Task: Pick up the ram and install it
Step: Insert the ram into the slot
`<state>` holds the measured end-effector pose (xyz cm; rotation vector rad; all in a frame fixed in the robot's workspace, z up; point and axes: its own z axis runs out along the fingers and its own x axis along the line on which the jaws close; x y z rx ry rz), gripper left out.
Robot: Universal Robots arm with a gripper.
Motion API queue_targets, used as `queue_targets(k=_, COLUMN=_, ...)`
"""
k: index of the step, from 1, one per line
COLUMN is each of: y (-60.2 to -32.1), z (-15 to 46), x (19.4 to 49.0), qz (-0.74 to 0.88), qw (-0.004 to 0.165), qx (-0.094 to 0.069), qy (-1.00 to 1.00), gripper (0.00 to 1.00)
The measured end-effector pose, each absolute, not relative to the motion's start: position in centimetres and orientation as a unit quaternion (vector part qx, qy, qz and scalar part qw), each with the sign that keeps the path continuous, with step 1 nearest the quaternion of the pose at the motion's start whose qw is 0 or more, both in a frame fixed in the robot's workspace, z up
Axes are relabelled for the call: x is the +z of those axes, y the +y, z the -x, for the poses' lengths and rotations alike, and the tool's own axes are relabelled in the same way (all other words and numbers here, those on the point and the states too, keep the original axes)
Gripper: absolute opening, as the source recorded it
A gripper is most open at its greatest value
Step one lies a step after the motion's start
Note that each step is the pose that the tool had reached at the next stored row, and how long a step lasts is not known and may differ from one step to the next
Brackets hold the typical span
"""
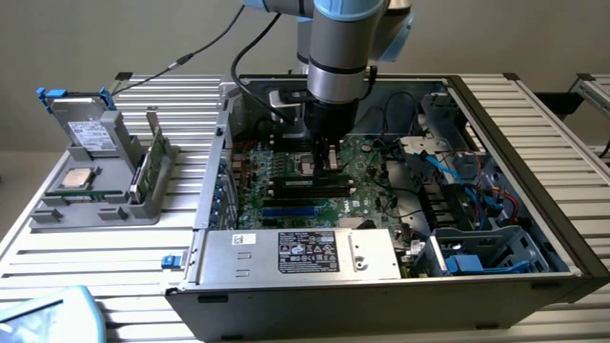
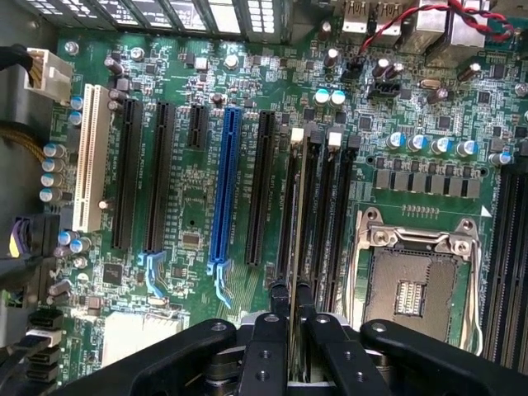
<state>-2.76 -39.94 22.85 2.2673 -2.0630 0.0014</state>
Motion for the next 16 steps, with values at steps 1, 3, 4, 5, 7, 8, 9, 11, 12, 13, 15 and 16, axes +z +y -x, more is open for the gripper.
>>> queue_targets(k=1, y=-39.90, z=2.75, x=22.82, qz=-0.739, qw=0.040, qx=0.001, qy=-0.673, gripper=0.14)
queue_targets(k=3, y=-39.85, z=2.71, x=22.81, qz=-0.738, qw=0.042, qx=0.000, qy=-0.673, gripper=0.14)
queue_targets(k=4, y=-39.84, z=2.70, x=22.80, qz=-0.738, qw=0.042, qx=-0.001, qy=-0.673, gripper=0.14)
queue_targets(k=5, y=-39.83, z=2.68, x=22.81, qz=-0.738, qw=0.043, qx=-0.001, qy=-0.674, gripper=0.14)
queue_targets(k=7, y=-39.79, z=2.60, x=22.80, qz=-0.738, qw=0.044, qx=-0.001, qy=-0.674, gripper=0.14)
queue_targets(k=8, y=-39.78, z=2.53, x=22.80, qz=-0.738, qw=0.045, qx=0.000, qy=-0.674, gripper=0.14)
queue_targets(k=9, y=-39.78, z=2.45, x=22.80, qz=-0.737, qw=0.046, qx=0.001, qy=-0.674, gripper=0.14)
queue_targets(k=11, y=-39.78, z=2.35, x=22.80, qz=-0.737, qw=0.048, qx=0.003, qy=-0.674, gripper=0.14)
queue_targets(k=12, y=-39.76, z=2.33, x=22.81, qz=-0.736, qw=0.049, qx=0.004, qy=-0.675, gripper=0.14)
queue_targets(k=13, y=-39.76, z=2.33, x=22.81, qz=-0.736, qw=0.050, qx=0.004, qy=-0.675, gripper=0.14)
queue_targets(k=15, y=-39.77, z=2.32, x=22.79, qz=-0.734, qw=0.052, qx=0.006, qy=-0.677, gripper=0.14)
queue_targets(k=16, y=-39.76, z=2.32, x=22.76, qz=-0.732, qw=0.052, qx=0.006, qy=-0.679, gripper=0.14)
